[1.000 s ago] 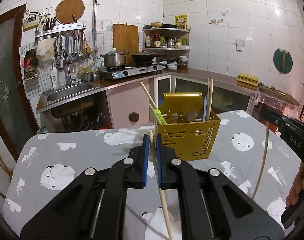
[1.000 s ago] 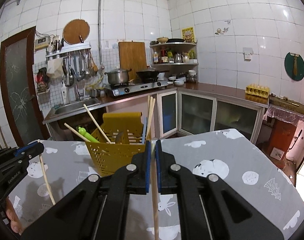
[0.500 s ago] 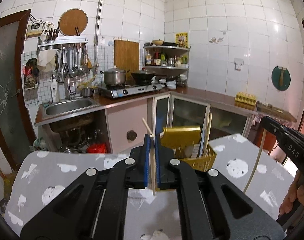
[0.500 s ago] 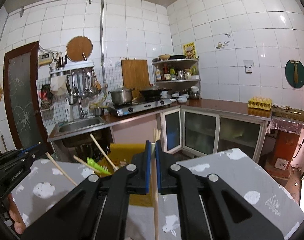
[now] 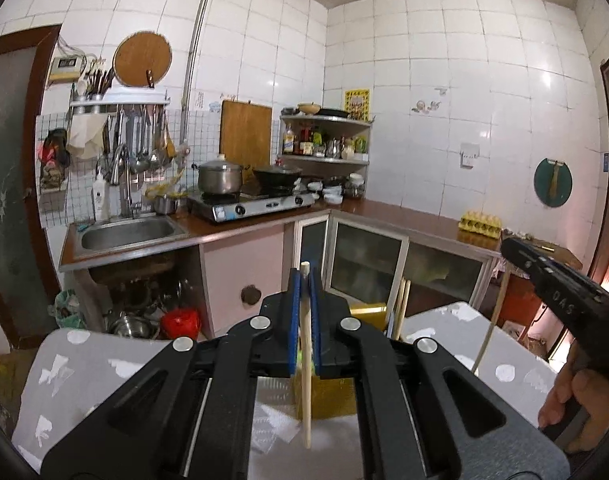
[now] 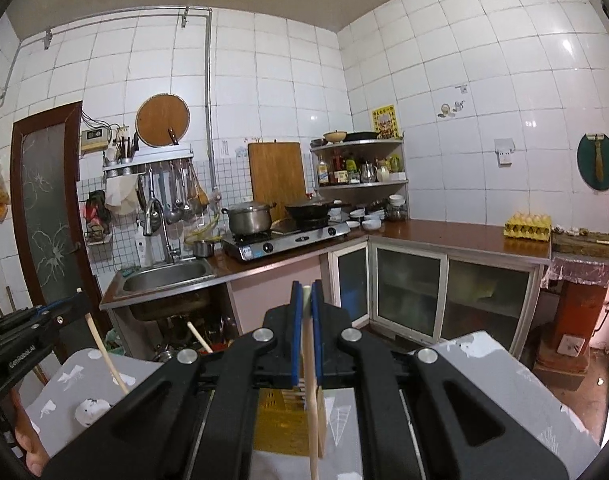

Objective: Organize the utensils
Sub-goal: 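Lift the chopstick with the left tool while the right tool lifts its chopstick over the holder, then open the left tool to drop its chopstick while the right tool drops its chopstick into the holder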

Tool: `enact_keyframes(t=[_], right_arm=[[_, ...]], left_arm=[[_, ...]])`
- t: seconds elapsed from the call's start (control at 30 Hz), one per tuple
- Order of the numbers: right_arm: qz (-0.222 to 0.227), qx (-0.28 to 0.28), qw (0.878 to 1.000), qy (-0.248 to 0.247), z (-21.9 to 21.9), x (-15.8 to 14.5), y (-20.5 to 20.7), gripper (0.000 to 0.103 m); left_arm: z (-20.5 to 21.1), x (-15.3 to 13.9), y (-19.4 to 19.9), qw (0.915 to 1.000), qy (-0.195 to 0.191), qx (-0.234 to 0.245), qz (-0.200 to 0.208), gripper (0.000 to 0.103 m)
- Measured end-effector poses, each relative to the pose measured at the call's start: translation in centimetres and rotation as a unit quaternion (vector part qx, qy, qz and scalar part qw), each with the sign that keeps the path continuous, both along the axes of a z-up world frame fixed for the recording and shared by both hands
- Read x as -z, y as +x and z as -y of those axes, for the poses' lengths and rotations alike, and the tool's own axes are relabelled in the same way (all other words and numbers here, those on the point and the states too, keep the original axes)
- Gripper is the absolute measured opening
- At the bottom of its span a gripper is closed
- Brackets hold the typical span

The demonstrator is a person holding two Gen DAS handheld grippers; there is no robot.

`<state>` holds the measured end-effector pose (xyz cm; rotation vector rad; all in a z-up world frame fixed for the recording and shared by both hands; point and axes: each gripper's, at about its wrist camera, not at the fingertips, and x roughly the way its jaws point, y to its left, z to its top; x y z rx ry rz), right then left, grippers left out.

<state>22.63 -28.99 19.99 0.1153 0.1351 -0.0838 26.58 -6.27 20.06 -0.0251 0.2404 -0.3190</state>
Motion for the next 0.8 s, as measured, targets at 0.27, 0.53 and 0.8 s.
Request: enact_keyframes(t=[0.27,0.53,0.8], right_arm=[[0.019,0.002,1.0,0.007,-0.1,-2.6,2.5,0.005],[0.039,0.005,0.999,0.015,1.0,-4.0,6.1,0.005],[0.04,-0.003,0.998,0.038,1.9,-2.5,10.1,0.005]], left_arm=[[2.0,-3.5,1.2,0.9991,-0.016,0.014,0.038,0.003],[4.6,-3.9,5.1,0.9982,-0.009,0.008,0.059,0.003],[6.0,-0.4,9.7,0.9993,0.004,0.006,0.036,0.003]])
